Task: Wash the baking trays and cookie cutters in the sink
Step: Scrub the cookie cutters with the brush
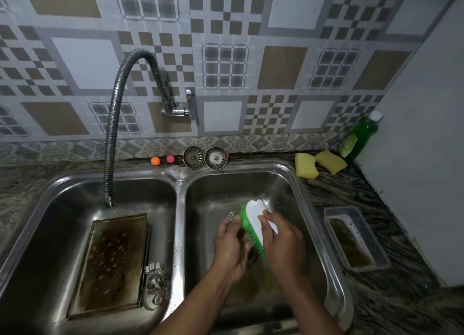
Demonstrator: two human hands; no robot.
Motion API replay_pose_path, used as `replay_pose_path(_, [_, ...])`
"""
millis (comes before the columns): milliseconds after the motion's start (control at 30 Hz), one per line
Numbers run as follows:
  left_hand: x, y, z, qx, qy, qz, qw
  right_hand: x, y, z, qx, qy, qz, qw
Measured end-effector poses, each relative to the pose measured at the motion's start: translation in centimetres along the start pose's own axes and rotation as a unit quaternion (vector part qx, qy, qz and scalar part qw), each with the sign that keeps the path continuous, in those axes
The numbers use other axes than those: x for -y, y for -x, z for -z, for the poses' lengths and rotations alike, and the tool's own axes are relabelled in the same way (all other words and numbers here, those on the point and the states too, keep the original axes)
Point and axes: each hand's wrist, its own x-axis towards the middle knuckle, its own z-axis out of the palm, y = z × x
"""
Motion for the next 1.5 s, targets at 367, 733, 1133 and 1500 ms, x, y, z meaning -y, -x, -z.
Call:
replay_pose_path(367, [-1.3,-0.2,0.0,-0.036,-0.131,-0.065,0.989,0.3,-0.7,0.4,0.018,-0.181,-0.132,0.974])
replay_pose_path(733, [-2.6,0.8,-0.2,0.09,-0.005,0.105,0.99,-0.7,-0.8,0.6,-0.022,-0.158,-0.137,0.978])
replay_pose_path(1133, [-2.7,0.7,0.5,0.023,-0.094,0.168,0.981,-0.9,-1.0,2.2,0.087,-0.109,0.034,0.99])
replay_pose_path(1500, [-1.9,0.7,0.3,0.019,-0.174,-0.019,0.984,-0.4,-1.6,2.1,0.107,-0.157,-0.116,0.975])
